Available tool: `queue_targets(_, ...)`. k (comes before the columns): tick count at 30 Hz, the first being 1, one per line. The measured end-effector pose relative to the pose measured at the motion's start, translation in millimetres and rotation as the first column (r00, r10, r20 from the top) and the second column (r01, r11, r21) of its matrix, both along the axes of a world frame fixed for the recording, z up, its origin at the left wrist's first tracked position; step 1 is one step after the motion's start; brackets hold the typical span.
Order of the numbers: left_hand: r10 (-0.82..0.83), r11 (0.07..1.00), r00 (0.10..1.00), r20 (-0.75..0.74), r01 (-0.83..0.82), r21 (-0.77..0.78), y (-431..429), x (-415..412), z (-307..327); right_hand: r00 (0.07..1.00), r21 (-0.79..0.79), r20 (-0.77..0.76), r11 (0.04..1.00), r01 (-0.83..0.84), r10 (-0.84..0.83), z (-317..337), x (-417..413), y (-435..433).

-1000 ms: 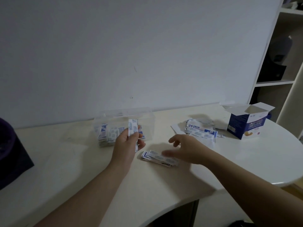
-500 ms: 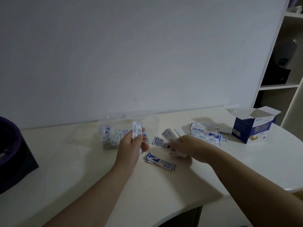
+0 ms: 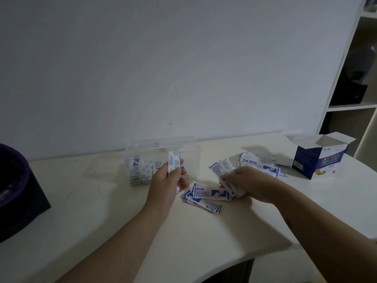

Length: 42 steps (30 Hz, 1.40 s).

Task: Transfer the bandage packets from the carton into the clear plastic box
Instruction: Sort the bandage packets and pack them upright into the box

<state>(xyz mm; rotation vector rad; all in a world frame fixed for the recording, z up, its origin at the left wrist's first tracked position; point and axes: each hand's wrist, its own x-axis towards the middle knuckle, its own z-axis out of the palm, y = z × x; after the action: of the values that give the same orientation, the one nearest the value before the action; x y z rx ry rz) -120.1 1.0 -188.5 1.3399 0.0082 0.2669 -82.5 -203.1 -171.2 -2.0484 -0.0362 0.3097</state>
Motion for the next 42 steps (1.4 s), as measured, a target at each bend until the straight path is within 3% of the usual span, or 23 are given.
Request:
queue_targets(3, -0.006, 1.0, 1.0, -0.005, 0.006, 0.008, -1.1, -0.3, -0.2, 0.997, 0.074, -0.067, 0.997, -0.032, 0.037, 4.0, -1.0, -5.9)
queue_targets(7, -0.039, 0.999, 0.999, -0.023, 0.038, -0.027, -1.9, -0.7, 1.5, 0.991, -0.274, 0.131, 0.962, 0.012, 0.025, 3.5, -0.8, -10.3)
queue_targets(13, -0.15, 0.961, 0.983, -0.103, 0.121, -0.249, -3.5, -2.3, 9.8, 0.982, -0.363, 0.187, 0.929, 0.065, 0.005, 4.5, -2.0, -8.0)
queue_targets(15, -0.163, 0.958, 0.979, -0.118, 0.129, -0.254, -2.5, -2.8, 11.8, 0.961, -0.288, 0.278, 0.953, 0.096, -0.013, 9.7, -8.0, -2.0)
queue_targets(18, -0.231, 0.961, 0.968, -0.099, 0.211, -0.176, -3.2, -5.9, 13.2, 0.938, -0.001, 0.346, 1.0, -0.011, 0.011, 20.4, -26.4, 21.7)
queue_targets(21, -0.366, 0.926, 0.928, -0.061, 0.358, -0.119, -10.9, -12.7, 14.1, 0.872, 0.017, 0.473, 0.989, -0.149, 0.124, 19.7, -48.5, 59.4)
queue_targets(25, -0.353, 0.925, 0.934, -0.048, 0.341, -0.169, -12.2, -14.0, 14.0, 0.87, 0.164, 0.492, 0.98, -0.113, 0.018, 8.2, -48.3, 71.1)
queue_targets(28, -0.234, 0.964, 0.968, -0.087, 0.22, -0.147, -5.6, -6.2, 10.5, 0.833, -0.04, 0.55, 0.994, 0.1, -0.062, 0.2, -26.0, 38.4)
queue_targets(31, -0.246, 0.938, 0.965, -0.095, 0.212, -0.276, -5.9, -4.7, 10.0, 0.763, -0.242, 0.634, 0.904, 0.352, -0.127, -7.6, -2.1, -13.4)
queue_targets(33, -0.254, 0.935, 0.962, -0.099, 0.218, -0.281, -9.2, -5.5, 10.6, 0.742, -0.31, 0.644, 0.824, 0.475, -0.185, -10.8, 10.6, -45.2)
queue_targets(38, -0.251, 0.944, 0.961, -0.119, 0.216, -0.248, -11.4, -4.9, 6.5, 0.889, -0.484, 0.433, 0.794, 0.368, -0.148, -18.3, 31.8, -72.6)
queue_targets(42, -0.23, 0.95, 0.966, -0.118, 0.197, -0.241, -9.0, -5.1, 5.8, 0.905, -0.466, 0.404, 0.821, 0.33, -0.135, -19.9, 37.0, -72.7)
